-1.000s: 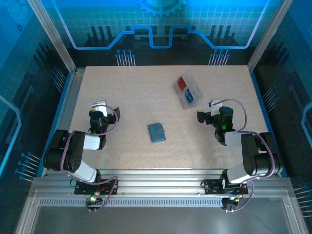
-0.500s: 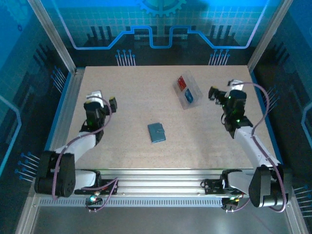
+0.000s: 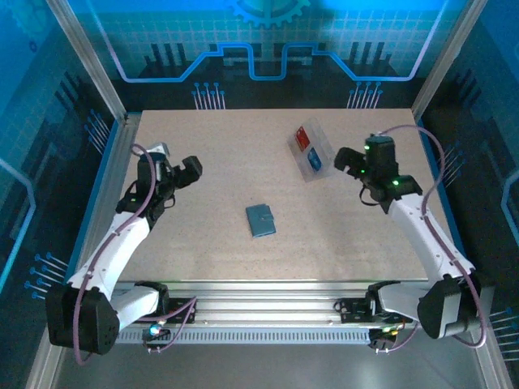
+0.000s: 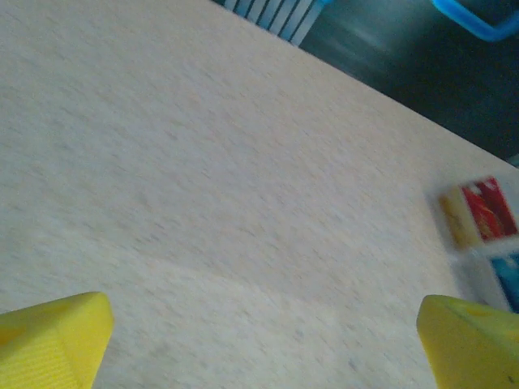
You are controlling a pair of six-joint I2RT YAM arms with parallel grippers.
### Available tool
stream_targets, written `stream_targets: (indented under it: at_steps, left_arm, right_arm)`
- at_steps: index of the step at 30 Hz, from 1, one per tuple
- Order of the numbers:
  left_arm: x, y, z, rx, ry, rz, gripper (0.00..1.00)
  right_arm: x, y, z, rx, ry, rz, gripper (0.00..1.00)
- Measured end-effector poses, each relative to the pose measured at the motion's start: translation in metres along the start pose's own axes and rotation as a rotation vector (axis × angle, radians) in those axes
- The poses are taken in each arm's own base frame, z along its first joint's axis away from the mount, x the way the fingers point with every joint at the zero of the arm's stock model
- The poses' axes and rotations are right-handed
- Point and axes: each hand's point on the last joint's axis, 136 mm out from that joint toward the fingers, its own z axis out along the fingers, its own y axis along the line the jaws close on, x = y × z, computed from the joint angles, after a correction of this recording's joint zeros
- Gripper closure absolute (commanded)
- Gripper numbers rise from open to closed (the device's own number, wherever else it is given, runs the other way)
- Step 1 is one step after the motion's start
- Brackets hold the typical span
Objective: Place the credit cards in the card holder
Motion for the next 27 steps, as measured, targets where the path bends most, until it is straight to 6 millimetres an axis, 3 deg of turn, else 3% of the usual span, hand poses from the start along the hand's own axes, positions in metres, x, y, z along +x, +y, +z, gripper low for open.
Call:
stream_targets:
  at_steps: [2,5,8,13,18,27]
  left_arm:
    - [0.022,-0.018,0.004,0.077,0.082,-0.022,0.26]
    - [0.058,-0.039,0.012,0.171,0.216,-0.066,0.48]
    - [0.093,-0.056,0.023,0.245,0.346,-0.119,0.62]
    - [0.141,-0.078,0.035,0.325,0.512,-0.18,0.71]
    - [0.176,-0.092,0.046,0.37,0.638,-0.211,0.82]
    - [0.21,-0.087,0.068,0.355,0.744,-0.258,0.86]
  right_arm:
    - [0.018,0.033,0.0,-0.043,0.05,-0.101,0.12]
    - [0.056,0.066,0.003,-0.077,0.144,-0.223,0.22]
    - [0.098,0.092,0.007,-0.097,0.24,-0.334,0.35]
    - [0.155,0.132,0.005,-0.189,0.35,-0.466,0.53]
    - [0.188,0.164,0.012,-0.271,0.432,-0.519,0.67]
    - [0.233,0.187,0.043,-0.271,0.54,-0.596,0.72]
